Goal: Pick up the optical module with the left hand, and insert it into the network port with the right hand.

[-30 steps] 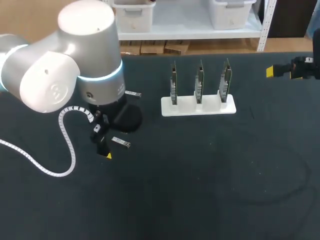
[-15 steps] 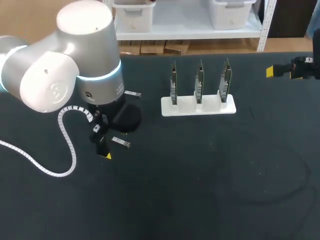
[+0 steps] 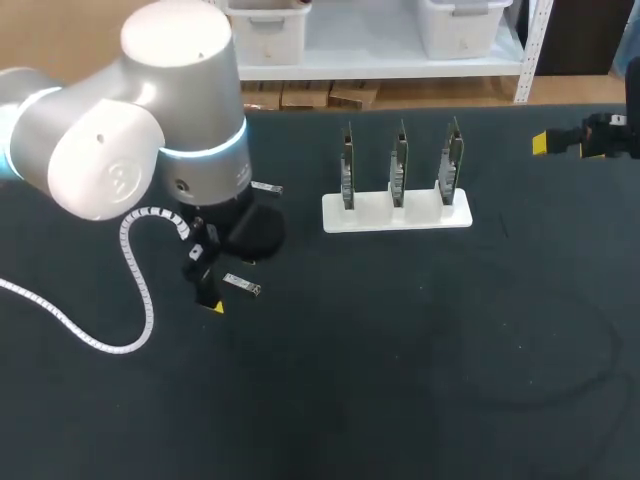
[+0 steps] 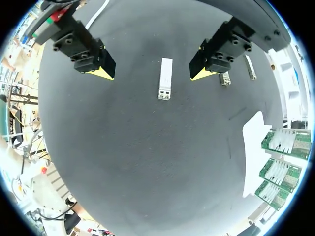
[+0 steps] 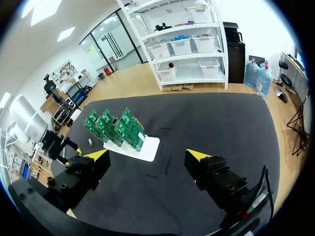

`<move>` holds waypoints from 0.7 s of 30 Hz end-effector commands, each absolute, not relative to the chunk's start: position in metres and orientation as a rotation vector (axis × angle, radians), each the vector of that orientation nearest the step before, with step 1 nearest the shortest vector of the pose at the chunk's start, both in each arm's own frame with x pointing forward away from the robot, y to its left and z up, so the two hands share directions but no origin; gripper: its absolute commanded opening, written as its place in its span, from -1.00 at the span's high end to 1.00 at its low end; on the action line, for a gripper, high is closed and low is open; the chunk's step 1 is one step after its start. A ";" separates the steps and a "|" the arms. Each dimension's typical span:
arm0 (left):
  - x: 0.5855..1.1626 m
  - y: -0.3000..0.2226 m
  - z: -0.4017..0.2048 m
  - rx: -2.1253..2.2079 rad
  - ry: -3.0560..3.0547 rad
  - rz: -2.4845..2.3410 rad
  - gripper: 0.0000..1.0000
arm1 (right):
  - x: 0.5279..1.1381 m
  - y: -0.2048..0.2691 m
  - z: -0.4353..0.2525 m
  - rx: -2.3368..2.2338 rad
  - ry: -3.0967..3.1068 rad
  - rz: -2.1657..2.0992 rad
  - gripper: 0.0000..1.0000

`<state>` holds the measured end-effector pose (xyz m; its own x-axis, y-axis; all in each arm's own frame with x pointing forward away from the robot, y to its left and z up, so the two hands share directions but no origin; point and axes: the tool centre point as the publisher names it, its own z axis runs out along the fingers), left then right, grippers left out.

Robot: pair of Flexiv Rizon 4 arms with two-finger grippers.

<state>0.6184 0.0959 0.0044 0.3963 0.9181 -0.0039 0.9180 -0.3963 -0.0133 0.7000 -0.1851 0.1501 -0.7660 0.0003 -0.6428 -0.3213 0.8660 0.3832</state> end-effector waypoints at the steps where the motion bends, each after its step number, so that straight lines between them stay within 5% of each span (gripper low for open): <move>1: 0.623 0.098 0.004 -2.616 -1.733 0.031 -1.00 | 0.700 -0.185 0.150 -0.231 2.374 0.636 -1.00; 21: 0.621 0.101 -0.007 -2.582 -1.756 0.064 -1.00 | 0.700 -0.185 0.150 -0.231 2.374 0.636 -1.00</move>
<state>0.6187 0.1005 -0.0062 0.3667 0.9301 -0.0207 0.9294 -0.3673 -0.0367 0.7000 -0.1851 0.1501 -0.7660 0.0003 -0.6428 -0.3213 0.8660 0.3832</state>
